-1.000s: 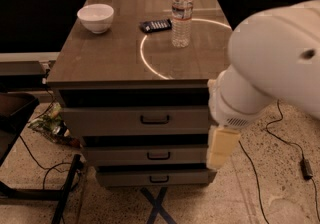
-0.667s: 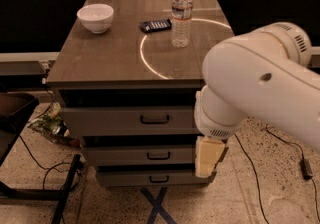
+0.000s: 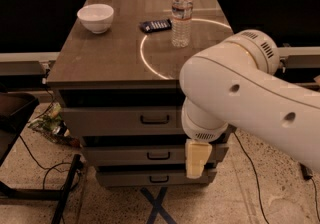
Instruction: Open top drawer
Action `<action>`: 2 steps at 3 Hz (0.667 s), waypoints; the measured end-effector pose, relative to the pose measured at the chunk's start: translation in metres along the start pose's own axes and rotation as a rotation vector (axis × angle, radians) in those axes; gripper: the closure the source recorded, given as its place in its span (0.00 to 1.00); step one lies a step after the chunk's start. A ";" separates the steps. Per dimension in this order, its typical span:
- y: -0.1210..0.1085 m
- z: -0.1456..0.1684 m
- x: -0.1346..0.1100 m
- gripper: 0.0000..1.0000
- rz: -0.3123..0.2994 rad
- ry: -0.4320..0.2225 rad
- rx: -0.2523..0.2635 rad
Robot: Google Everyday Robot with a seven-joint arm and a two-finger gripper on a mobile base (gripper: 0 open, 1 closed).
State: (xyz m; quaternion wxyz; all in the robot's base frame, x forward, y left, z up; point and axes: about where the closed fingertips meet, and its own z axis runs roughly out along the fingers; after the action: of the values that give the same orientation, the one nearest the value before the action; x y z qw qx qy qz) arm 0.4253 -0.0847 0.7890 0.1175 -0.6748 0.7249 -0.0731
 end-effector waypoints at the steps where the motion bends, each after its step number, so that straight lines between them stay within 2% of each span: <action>1: -0.003 0.024 -0.021 0.00 -0.036 0.022 -0.020; 2: -0.010 0.064 -0.051 0.00 -0.096 0.045 -0.051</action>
Offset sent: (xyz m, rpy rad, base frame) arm 0.0539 0.0900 -0.0980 -0.1062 0.0887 0.1461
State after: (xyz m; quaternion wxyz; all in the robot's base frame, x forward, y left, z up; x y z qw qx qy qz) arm 0.4554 -0.0310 0.7335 0.0802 -0.7096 0.6960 -0.0753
